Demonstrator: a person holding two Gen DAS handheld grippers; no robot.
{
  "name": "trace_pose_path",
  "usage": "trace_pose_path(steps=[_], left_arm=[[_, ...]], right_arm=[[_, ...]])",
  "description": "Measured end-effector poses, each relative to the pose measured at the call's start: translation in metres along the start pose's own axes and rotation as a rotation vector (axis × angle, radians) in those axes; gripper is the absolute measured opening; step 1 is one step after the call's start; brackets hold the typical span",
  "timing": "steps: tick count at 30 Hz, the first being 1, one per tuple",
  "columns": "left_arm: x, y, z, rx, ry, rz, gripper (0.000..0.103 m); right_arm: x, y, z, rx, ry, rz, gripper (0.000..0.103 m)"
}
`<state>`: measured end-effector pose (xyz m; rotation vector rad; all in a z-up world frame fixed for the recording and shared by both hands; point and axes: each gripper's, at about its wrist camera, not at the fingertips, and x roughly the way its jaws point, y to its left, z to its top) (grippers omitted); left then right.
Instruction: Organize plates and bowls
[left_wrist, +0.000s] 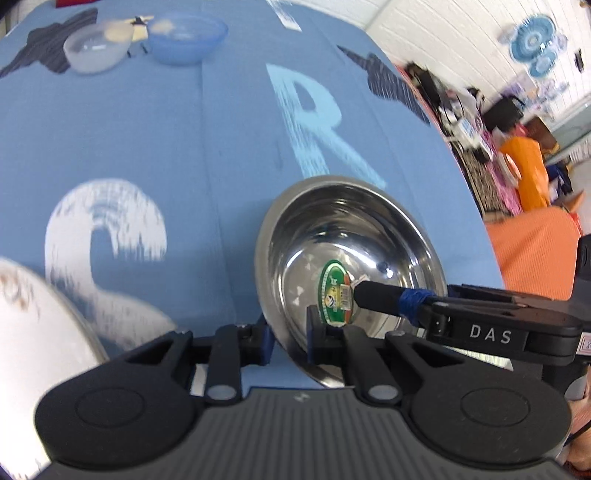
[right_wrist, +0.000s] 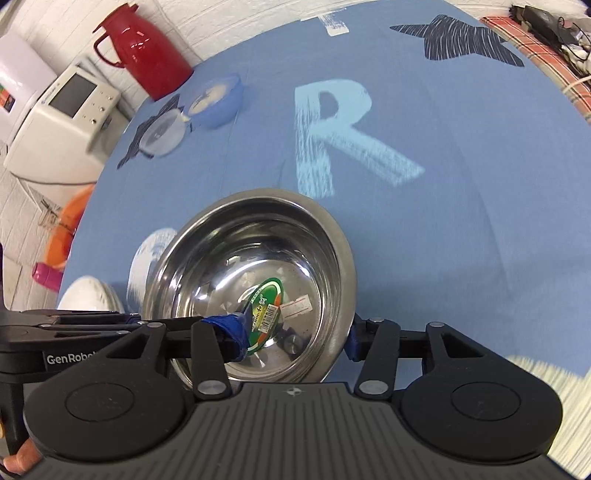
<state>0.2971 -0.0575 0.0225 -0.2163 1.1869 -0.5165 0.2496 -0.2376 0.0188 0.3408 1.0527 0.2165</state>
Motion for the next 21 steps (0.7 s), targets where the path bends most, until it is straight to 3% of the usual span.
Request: trace_pose_path(steps=[7, 14, 16, 17, 18, 21], left_arm=[[-0.001, 0.005, -0.028, 0.013, -0.005, 0.001, 0.006], [0.014, 0.008, -0.028, 0.02, 0.014, 0.024, 0.008], [0.015, 0.01, -0.026, 0.016, 0.012, 0.006, 0.025], [0.013, 0.011, -0.027, 0.016, 0.013, -0.002, 0.044], [0.012, 0.011, -0.026, 0.013, 0.013, 0.001, 0.054], [0.003, 0.015, -0.023, 0.01, 0.007, -0.008, 0.054]], right_arm=[[0.005, 0.007, -0.02, -0.016, 0.013, -0.009, 0.037], [0.018, 0.002, -0.025, -0.033, 0.031, -0.009, 0.037], [0.019, 0.002, -0.023, -0.046, 0.036, -0.01, 0.036], [0.019, 0.001, -0.022, -0.035, 0.041, -0.01, 0.035], [0.018, -0.001, -0.021, -0.02, 0.047, -0.011, 0.035], [0.008, -0.007, -0.02, 0.004, 0.028, -0.027, 0.036]])
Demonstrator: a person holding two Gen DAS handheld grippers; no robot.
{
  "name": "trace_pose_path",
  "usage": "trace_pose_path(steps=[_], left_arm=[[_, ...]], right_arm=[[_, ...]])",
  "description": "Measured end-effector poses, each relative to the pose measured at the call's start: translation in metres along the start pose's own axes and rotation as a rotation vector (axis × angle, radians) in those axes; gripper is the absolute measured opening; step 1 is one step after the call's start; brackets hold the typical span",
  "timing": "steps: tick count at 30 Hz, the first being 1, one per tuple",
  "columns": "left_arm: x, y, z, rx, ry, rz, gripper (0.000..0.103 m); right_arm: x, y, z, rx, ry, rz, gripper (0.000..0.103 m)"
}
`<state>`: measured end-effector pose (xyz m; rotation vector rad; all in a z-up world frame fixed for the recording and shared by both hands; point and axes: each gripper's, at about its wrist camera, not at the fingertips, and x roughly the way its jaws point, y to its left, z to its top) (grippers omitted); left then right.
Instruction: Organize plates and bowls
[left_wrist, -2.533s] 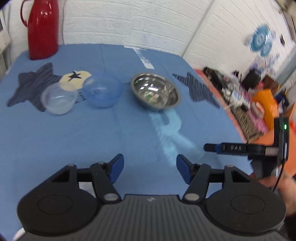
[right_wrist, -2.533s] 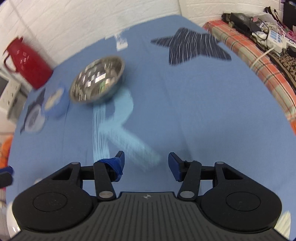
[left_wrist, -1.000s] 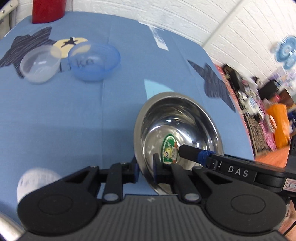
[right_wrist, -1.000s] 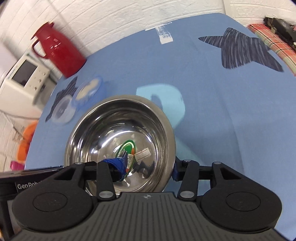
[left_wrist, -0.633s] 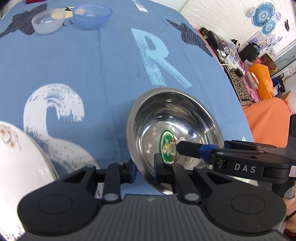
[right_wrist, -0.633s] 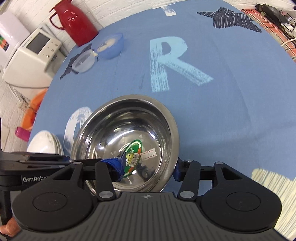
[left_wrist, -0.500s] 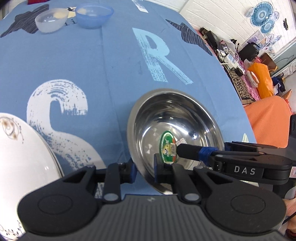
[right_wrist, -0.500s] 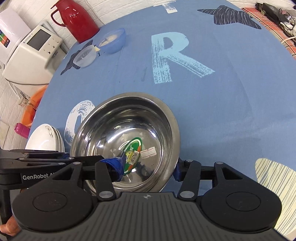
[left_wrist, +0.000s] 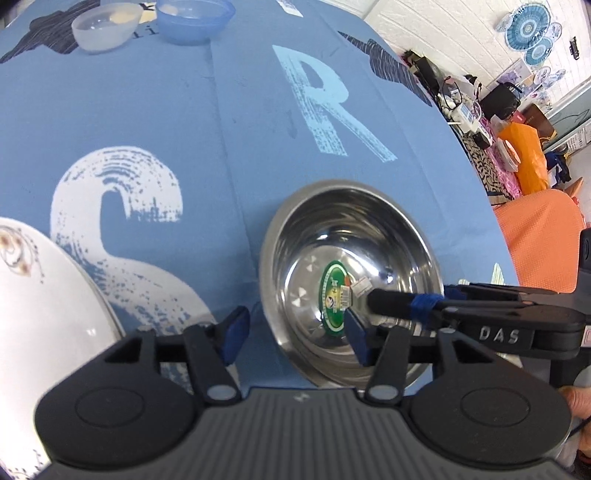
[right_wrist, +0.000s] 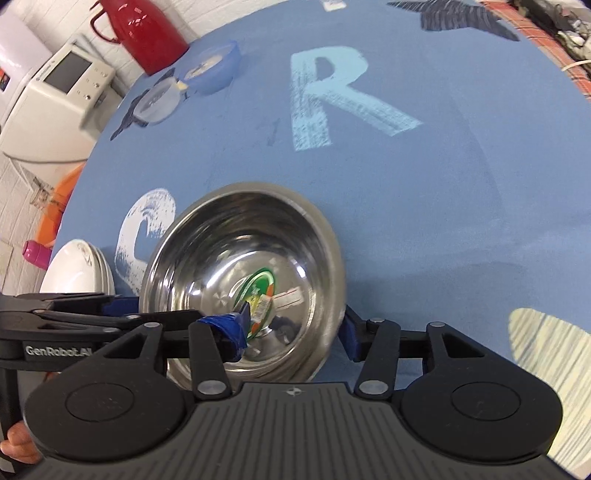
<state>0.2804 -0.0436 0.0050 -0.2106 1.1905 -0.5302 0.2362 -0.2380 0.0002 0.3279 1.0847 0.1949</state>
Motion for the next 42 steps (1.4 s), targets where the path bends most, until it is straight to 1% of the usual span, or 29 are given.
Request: trace_pose_path(steps=[2, 4, 7, 11, 14, 16, 18, 22, 24, 27, 31, 33, 36, 38, 40, 42], left_arm=[[-0.011, 0.006, 0.002, -0.011, 0.003, -0.017, 0.054], [-0.027, 0.011, 0.003, -0.012, -0.014, -0.03, 0.054], [-0.061, 0.024, 0.008, -0.005, -0.099, -0.027, 0.054], [-0.098, 0.052, 0.025, -0.057, -0.199, 0.025, 0.055], [-0.112, 0.075, 0.045, -0.102, -0.242, 0.083, 0.055], [-0.114, 0.086, 0.06, -0.123, -0.259, 0.093, 0.055], [-0.11, 0.094, 0.078, -0.161, -0.262, 0.078, 0.055], [-0.086, 0.095, 0.112, -0.256, -0.256, -0.014, 0.055], [-0.067, 0.093, 0.128, -0.315, -0.252, -0.043, 0.055], [-0.042, 0.096, 0.15, -0.43, -0.281, -0.062, 0.055], [-0.018, 0.109, 0.168, -0.606, -0.345, -0.114, 0.055], [-0.01, 0.114, 0.176, -0.67, -0.387, -0.109, 0.055], [-0.002, 0.12, 0.188, -0.72, -0.435, -0.09, 0.055], [0.003, 0.122, 0.197, -0.717, -0.449, -0.08, 0.053], [0.01, 0.122, 0.205, -0.707, -0.453, -0.067, 0.048], [0.016, 0.122, 0.212, -0.695, -0.452, -0.034, 0.046]], right_arm=[[-0.012, -0.008, 0.003, 0.017, -0.047, -0.015, 0.036], [-0.025, -0.017, 0.009, 0.05, -0.098, -0.017, 0.036], [-0.038, -0.028, 0.022, 0.085, -0.138, -0.028, 0.036], [-0.038, -0.03, 0.045, 0.104, -0.156, -0.043, 0.036], [-0.03, -0.021, 0.066, 0.089, -0.157, -0.042, 0.037], [-0.022, -0.01, 0.083, 0.057, -0.15, -0.037, 0.037], [-0.011, 0.001, 0.098, 0.03, -0.143, -0.027, 0.037], [0.019, 0.028, 0.132, -0.033, -0.145, -0.021, 0.037], [0.035, 0.039, 0.151, -0.046, -0.143, -0.011, 0.037], [0.057, 0.054, 0.181, -0.049, -0.145, 0.002, 0.037], [0.083, 0.071, 0.22, -0.072, -0.142, 0.013, 0.038], [0.096, 0.079, 0.236, -0.094, -0.143, 0.021, 0.038], [0.116, 0.087, 0.255, -0.135, -0.141, 0.004, 0.038], [0.128, 0.087, 0.266, -0.137, -0.131, 0.01, 0.038], [0.139, 0.085, 0.273, -0.134, -0.114, 0.03, 0.038], [0.148, 0.085, 0.277, -0.156, -0.101, 0.021, 0.038]])
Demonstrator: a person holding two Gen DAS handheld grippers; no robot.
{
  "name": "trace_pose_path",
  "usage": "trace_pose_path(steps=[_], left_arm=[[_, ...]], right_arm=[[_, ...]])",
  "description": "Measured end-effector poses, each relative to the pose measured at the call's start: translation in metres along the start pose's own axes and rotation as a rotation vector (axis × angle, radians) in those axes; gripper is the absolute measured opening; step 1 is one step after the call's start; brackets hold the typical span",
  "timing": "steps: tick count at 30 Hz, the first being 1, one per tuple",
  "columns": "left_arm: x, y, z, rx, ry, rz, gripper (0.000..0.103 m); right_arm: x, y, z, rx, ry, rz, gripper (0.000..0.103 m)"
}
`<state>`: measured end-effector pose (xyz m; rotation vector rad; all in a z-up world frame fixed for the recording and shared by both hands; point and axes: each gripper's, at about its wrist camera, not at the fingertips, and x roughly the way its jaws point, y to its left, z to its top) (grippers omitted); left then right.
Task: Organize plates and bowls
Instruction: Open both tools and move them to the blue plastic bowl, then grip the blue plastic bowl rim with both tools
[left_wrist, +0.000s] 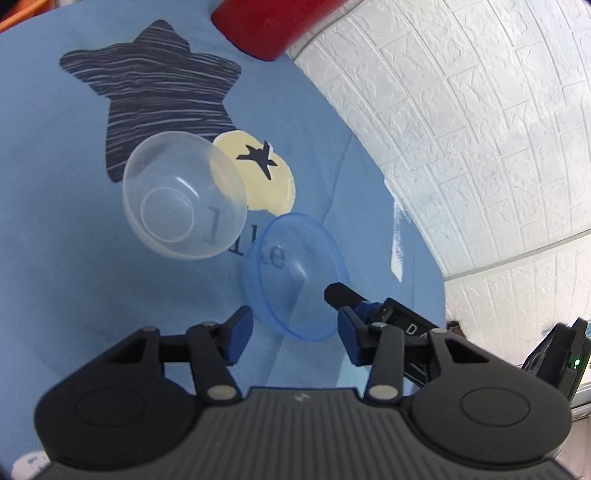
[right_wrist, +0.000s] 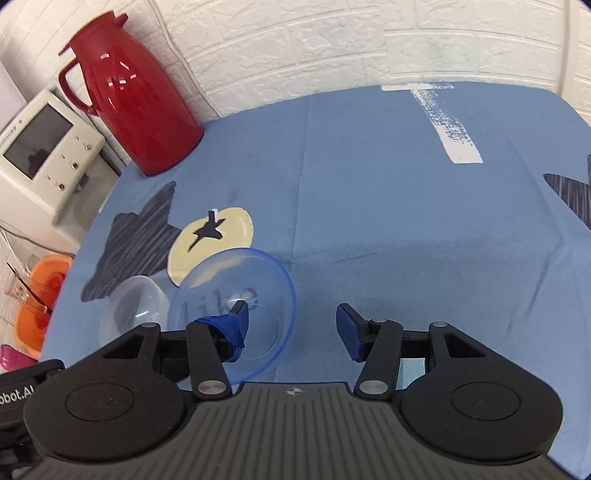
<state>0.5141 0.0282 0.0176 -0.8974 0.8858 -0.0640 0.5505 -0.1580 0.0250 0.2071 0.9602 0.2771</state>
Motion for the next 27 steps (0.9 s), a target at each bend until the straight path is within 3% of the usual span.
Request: trace_pose_path(steps=[10, 20, 22, 23, 24, 25, 27], left_arm=[[0.014, 0.017, 0.011, 0.027, 0.012, 0.03, 0.046], [0.032, 0.021, 0.017, 0.023, 0.011, 0.049, 0.045], [0.033, 0.021, 0.019, 0.029, 0.013, 0.054, 0.039], [0.034, 0.019, 0.021, 0.042, 0.017, 0.068, 0.029], [0.037, 0.018, 0.022, 0.057, 0.029, 0.086, 0.01], [0.039, 0.019, 0.023, 0.064, 0.044, 0.095, 0.0], [0.041, 0.021, 0.023, 0.074, 0.057, 0.098, 0.0]], right_arm=[[0.027, -0.002, 0.004, -0.01, 0.029, 0.045, 0.038], [0.031, 0.005, 0.003, -0.087, -0.004, 0.01, 0.04], [0.032, 0.007, 0.003, -0.104, -0.005, 0.002, 0.04], [0.032, 0.006, 0.003, -0.106, -0.009, 0.015, 0.036], [0.031, 0.003, 0.002, -0.094, -0.021, 0.059, 0.032], [0.032, 0.0, 0.0, -0.068, -0.022, 0.095, 0.026], [0.031, -0.001, -0.004, -0.056, -0.015, 0.129, 0.019]])
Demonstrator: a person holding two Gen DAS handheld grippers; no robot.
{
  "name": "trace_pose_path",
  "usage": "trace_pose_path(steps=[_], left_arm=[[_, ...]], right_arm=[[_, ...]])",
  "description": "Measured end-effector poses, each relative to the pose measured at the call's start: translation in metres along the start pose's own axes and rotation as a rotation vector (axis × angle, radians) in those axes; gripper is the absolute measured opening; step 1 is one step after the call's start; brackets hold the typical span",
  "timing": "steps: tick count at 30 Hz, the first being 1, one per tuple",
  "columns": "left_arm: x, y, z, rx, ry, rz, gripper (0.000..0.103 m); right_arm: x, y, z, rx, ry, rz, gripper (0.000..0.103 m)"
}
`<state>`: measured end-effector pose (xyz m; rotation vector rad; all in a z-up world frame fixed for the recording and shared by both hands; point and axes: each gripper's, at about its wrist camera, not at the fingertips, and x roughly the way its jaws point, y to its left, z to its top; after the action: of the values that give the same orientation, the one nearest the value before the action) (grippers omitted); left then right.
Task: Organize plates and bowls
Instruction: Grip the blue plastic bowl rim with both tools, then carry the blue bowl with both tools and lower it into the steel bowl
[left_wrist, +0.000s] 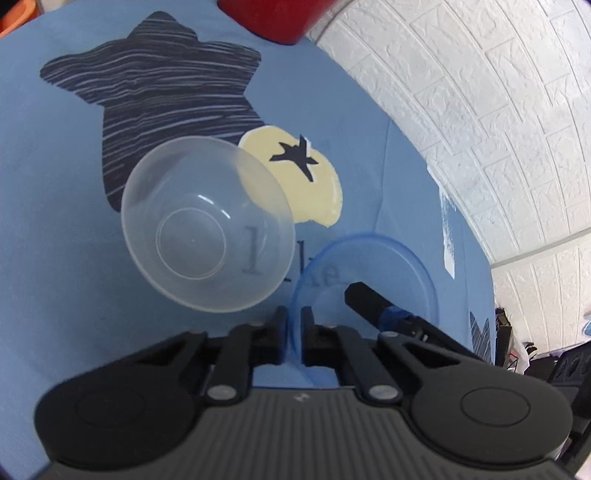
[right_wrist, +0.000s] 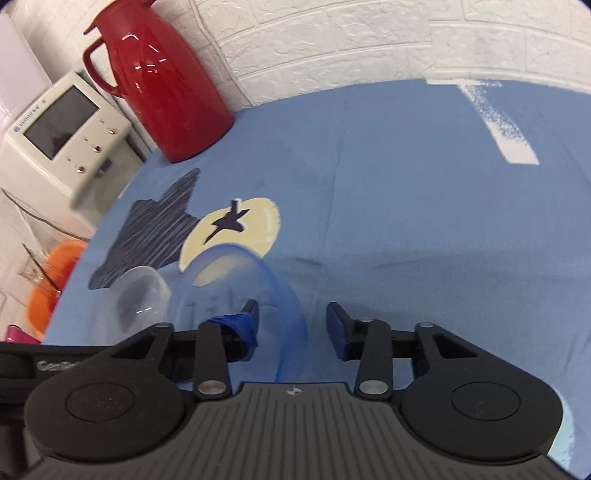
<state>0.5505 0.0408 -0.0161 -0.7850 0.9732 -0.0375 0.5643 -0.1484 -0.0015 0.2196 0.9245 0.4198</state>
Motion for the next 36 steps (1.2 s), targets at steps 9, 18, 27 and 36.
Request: trace_pose_path(steps=[9, 18, 27, 36], left_arm=[[-0.047, -0.017, -0.025, 0.076, 0.039, -0.037, 0.0], [-0.127, -0.035, -0.106, 0.188, 0.174, -0.118, 0.0], [-0.177, -0.011, -0.207, 0.304, 0.298, -0.099, 0.0], [-0.173, 0.016, -0.243, 0.347, 0.316, -0.034, 0.0]], right_arm=[[-0.052, 0.009, -0.023, 0.051, 0.031, 0.042, 0.019], [-0.16, 0.034, -0.089, 0.039, 0.037, -0.012, 0.021], [-0.218, 0.048, -0.189, 0.074, 0.077, -0.054, 0.024], [-0.21, 0.041, -0.249, 0.149, 0.078, -0.031, 0.025]])
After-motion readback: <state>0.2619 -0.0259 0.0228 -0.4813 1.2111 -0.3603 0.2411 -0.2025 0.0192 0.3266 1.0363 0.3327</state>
